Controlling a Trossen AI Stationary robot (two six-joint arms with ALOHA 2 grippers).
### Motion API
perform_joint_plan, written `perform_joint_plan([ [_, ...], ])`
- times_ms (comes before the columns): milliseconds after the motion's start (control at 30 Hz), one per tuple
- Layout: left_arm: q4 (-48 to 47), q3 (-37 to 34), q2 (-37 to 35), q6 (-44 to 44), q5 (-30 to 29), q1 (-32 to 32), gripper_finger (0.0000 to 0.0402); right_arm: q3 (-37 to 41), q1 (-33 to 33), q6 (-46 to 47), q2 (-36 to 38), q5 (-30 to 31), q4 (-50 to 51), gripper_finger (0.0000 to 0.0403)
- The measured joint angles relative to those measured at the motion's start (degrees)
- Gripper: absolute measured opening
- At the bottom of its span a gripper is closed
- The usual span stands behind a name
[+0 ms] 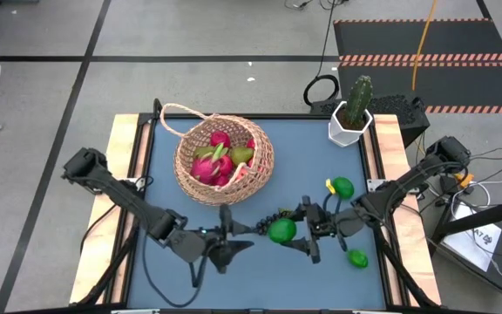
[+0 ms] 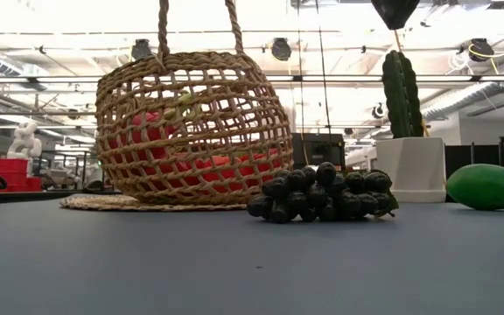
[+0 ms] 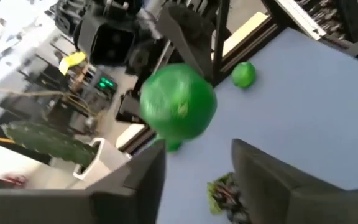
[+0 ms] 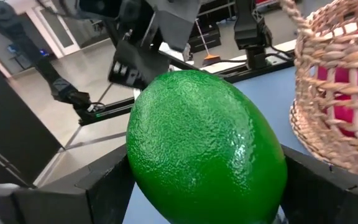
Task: Build produce basket
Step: Put the green lime into the basket
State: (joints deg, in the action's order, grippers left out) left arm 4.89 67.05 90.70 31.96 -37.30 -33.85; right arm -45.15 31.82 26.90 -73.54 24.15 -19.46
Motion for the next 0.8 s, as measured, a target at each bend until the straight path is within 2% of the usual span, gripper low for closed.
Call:
perform_joint_plan([
  [233,8.5,0.0,3.1,6.9,-1.8,1.5,0.0337,0.0,-2.5,-0.6,0.0,-0.1,0.2,0.032],
  [333,10.1,0.0,4.2,8.1,-2.0,2.5,0.0388,0.0,-3.3,-0.6,0.0,-0.2,1.1,0.032],
  [633,12.0,0.0,7.7,11.7,-2.1,5.3,0.0392,0.0,-5.3,-0.6,0.0,-0.5,1.8,0.032],
  [800,14.1,0.0,8.9,17.4,-2.1,5.9,0.0396,0.0,-6.5,-0.6,0.0,-4.9,1.7,0.032],
])
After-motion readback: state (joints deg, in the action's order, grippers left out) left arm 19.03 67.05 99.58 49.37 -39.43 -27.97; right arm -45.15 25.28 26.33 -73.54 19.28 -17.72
